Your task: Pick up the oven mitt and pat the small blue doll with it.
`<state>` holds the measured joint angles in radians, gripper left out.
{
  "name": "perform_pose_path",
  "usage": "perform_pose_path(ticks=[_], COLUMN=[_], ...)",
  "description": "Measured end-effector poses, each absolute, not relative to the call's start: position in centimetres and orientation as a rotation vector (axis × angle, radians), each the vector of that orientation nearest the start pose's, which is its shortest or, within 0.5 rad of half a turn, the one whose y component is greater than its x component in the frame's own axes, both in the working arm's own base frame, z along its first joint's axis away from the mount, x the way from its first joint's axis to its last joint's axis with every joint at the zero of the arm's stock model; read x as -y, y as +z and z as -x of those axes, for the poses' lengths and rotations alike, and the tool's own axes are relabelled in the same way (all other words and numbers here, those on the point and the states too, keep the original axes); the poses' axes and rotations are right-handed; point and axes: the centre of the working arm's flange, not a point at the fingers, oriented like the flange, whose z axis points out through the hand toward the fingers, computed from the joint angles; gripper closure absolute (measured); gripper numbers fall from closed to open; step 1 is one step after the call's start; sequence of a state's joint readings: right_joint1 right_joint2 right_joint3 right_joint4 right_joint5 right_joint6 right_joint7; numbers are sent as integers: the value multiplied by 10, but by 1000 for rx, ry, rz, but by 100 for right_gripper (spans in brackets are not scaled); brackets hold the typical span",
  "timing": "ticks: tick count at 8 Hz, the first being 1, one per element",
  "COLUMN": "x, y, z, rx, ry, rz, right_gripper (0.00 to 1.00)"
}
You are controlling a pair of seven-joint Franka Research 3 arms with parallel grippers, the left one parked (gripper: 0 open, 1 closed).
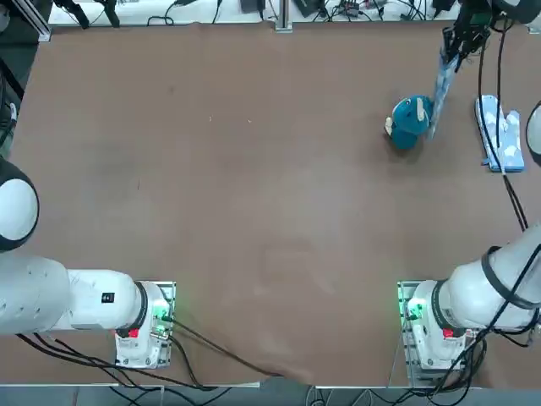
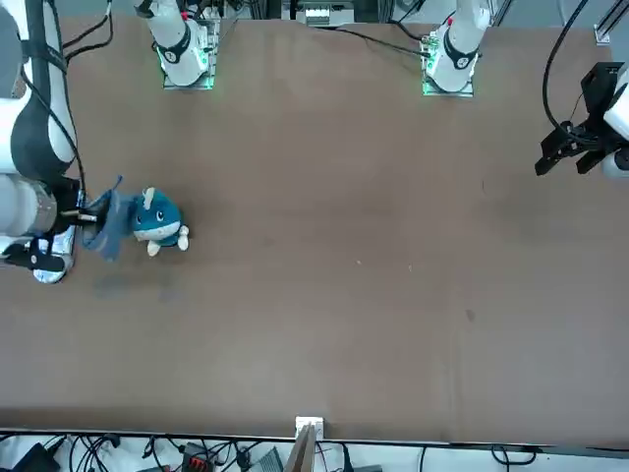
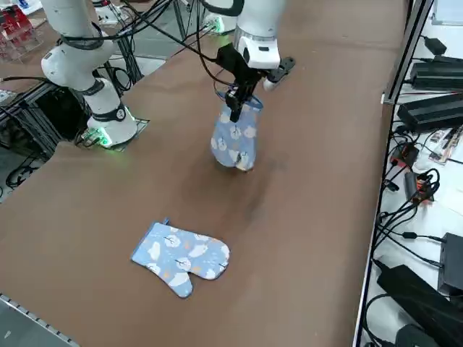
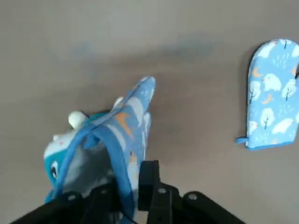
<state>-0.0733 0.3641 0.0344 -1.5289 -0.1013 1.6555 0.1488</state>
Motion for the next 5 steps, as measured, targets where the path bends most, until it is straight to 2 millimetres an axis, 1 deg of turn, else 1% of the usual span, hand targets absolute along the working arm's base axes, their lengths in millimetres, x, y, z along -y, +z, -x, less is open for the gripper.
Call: perform_pose_path(ticks=[2,3,5], x=[37,45,74], y=[437,440,446], z=[-650,-653,-653], rx=[-355,-350,-277], ry=[247,211,198], rz=[3226,3284,3485], right_gripper=[96,96,96])
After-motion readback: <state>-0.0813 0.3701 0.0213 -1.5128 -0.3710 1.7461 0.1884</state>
